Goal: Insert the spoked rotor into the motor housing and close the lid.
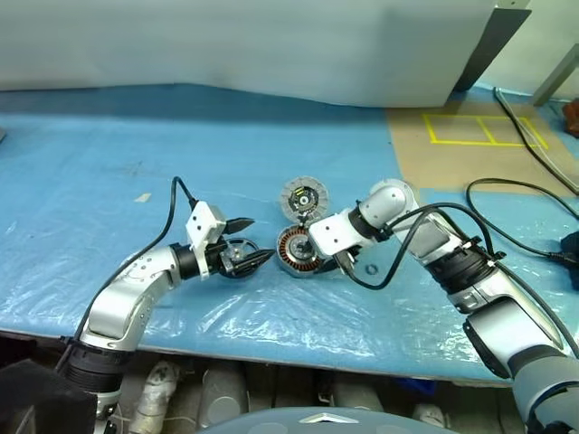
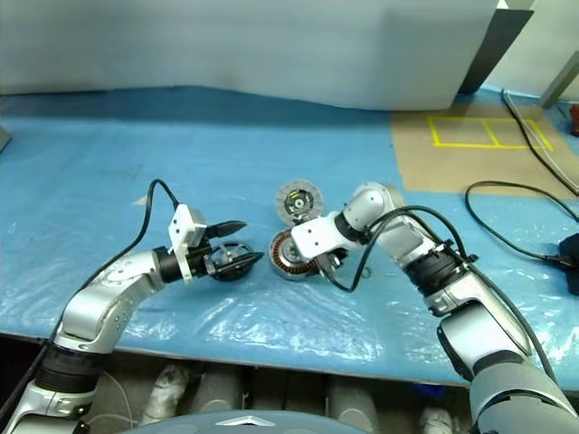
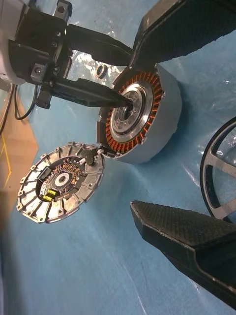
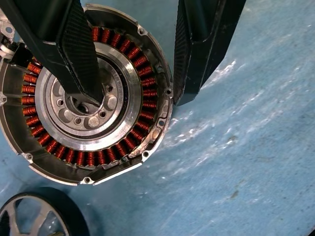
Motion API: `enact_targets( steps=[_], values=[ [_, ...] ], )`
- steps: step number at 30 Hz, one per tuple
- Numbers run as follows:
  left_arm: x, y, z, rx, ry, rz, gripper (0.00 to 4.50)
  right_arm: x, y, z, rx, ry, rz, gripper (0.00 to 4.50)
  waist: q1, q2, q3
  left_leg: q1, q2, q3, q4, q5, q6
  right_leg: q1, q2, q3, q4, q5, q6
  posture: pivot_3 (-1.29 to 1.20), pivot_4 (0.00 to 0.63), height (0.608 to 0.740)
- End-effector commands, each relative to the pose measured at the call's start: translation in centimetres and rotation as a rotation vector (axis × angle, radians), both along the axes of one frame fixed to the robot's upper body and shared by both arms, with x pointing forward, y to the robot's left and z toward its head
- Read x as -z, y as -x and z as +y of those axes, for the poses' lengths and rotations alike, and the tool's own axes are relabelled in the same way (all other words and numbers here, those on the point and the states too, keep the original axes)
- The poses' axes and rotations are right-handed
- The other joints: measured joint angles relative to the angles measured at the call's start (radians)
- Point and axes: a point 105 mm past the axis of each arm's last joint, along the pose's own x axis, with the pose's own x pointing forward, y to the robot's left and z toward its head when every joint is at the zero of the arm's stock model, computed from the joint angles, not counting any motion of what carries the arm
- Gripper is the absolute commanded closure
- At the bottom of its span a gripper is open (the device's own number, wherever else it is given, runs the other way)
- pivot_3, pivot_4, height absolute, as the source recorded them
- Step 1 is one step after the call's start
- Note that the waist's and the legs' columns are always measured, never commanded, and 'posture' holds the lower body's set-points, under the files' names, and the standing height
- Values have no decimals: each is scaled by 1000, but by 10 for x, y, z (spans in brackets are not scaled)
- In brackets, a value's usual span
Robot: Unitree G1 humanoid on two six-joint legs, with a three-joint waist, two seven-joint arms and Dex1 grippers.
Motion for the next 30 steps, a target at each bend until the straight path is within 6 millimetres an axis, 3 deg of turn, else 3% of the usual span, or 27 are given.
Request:
enact_targets(
  steps=[1, 5, 13, 17, 23, 27, 30],
  values=[
    [-4, 0, 5, 8, 11, -20, 0, -1, 7, 1, -15, -2, 26, 2674, -1, 0, 0, 0, 0, 0, 0, 0, 0, 0, 0, 0, 0, 0, 0, 0, 150, 740],
    [1, 0, 7, 17, 11, -12, 0, 2, 7, 1, -20, -2, 13, 2674, -2, 0, 0, 1, 0, 0, 0, 0, 0, 2, 0, 0, 0, 0, 0, 0, 150, 740],
    [10, 2, 11, 30, 6, -2, 0, -5, 19, -9, -59, 7, 27, 39, 0, 0, 0, 1, 0, 0, 0, 0, 1, 2, 0, 0, -2, 0, 0, 0, 150, 740],
    [7, -1, 12, 42, 9, -6, 0, -17, 23, -15, -39, -22, 33, 39, 0, 0, 0, 2, 0, 0, 0, 0, 1, 2, 0, 0, -1, 0, 0, 0, 150, 740],
    [-4, 4, 6, 91, 42, -9, 0, -73, 25, -26, 167, -306, 26, 39, 3, 0, 0, 2, 0, 0, 0, 0, 1, 3, 0, 0, -1, 0, 0, 0, 150, 740],
    [-7, 9, 5, 111, 43, -6, 0, -80, 25, -43, 439, -502, 87, 39, 12, 0, 0, 4, 0, 0, -2, 0, 0, 5, 0, 0, -3, 0, 0, 0, 150, 740],
    [-8, 8, 2, 114, 31, -3, 0, -57, 26, -63, 691, -596, 83, 39, 23, 0, 0, 5, -1, 0, -5, -1, -1, 5, 0, 0, -5, 0, 0, 0, 150, 740]
  ],
)
